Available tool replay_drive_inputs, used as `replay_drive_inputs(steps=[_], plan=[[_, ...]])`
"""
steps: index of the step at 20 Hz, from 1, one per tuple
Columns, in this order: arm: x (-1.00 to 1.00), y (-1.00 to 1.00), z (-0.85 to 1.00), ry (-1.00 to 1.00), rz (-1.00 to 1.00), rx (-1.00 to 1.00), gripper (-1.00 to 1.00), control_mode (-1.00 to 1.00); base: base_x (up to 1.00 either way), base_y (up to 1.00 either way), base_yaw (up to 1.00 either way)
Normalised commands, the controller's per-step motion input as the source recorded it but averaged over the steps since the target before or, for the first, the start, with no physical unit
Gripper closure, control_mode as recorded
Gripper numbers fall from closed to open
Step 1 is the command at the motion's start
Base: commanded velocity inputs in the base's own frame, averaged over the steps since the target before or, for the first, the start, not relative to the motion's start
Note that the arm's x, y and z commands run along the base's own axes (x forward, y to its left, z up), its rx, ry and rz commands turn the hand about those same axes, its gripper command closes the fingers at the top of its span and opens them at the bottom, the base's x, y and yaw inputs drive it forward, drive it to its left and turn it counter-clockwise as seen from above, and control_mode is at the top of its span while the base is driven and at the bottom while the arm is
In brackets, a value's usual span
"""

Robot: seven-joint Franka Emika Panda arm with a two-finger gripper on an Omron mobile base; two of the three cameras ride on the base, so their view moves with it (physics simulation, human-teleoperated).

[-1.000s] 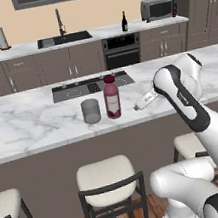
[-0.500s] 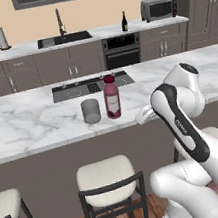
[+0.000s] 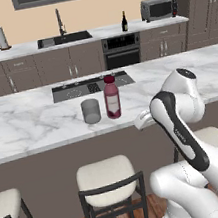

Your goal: There is a wine glass and glass cup on the dining counter. Place the wine bottle next to the wine glass and the juice bottle next to the glass cup.

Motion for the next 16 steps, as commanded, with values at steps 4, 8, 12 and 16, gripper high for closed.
replay_drive_inputs(steps=[4,8,12,16], plan=[[0.0,0.0,0.0,0.0,0.0,0.0,-1.0,-1.0,0.0,0.0,0.0],[0.0,0.0,0.0,0.0,0.0,0.0,-1.0,-1.0,0.0,0.0,0.0],[0.0,0.0,0.0,0.0,0.0,0.0,-1.0,-1.0,0.0,0.0,0.0],[0.0,0.0,0.0,0.0,0.0,0.0,-1.0,-1.0,0.0,0.0,0.0]])
